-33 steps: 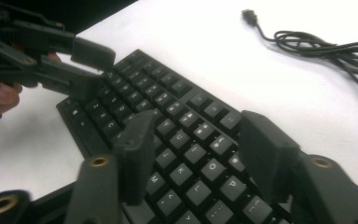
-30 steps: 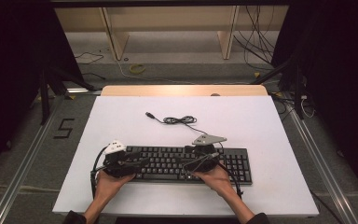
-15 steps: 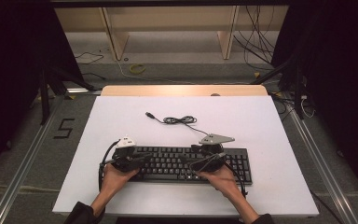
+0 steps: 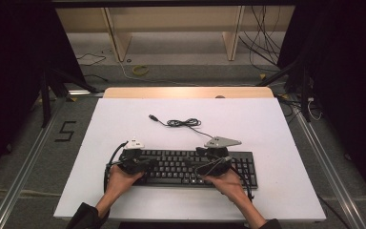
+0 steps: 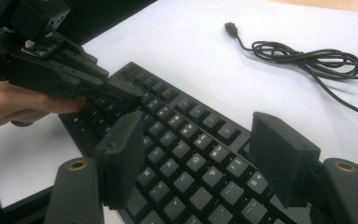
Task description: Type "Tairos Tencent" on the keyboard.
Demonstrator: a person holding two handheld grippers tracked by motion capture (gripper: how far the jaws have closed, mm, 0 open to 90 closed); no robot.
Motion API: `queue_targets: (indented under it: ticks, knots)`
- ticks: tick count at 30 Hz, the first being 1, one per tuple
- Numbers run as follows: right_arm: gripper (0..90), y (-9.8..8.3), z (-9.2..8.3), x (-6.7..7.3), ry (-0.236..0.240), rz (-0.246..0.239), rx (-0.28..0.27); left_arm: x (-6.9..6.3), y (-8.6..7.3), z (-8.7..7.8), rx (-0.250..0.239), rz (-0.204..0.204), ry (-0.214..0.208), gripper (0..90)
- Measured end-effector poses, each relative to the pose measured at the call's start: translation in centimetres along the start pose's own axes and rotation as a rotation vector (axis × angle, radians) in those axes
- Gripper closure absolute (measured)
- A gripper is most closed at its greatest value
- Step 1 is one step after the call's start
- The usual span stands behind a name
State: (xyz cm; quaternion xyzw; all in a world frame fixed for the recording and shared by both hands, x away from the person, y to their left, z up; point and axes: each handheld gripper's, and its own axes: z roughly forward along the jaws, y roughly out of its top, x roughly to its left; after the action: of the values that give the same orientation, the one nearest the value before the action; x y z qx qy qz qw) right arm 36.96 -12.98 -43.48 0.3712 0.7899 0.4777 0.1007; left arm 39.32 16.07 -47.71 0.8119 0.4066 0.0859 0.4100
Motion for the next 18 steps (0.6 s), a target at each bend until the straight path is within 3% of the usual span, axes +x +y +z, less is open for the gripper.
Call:
queue_targets:
  ticks: [9,18]
  knots:
    - [36.5,-0.04,-0.1,0.04,-0.003,-0.001,0.002,-0.28,0.1,0.47,0.037,-0.001,0.016,89.5]
    - [36.8,0.03,0.49,0.03,-0.009,-0.006,0.012,-0.28,0.04,0.34,0.021,-0.013,0.016,89.0]
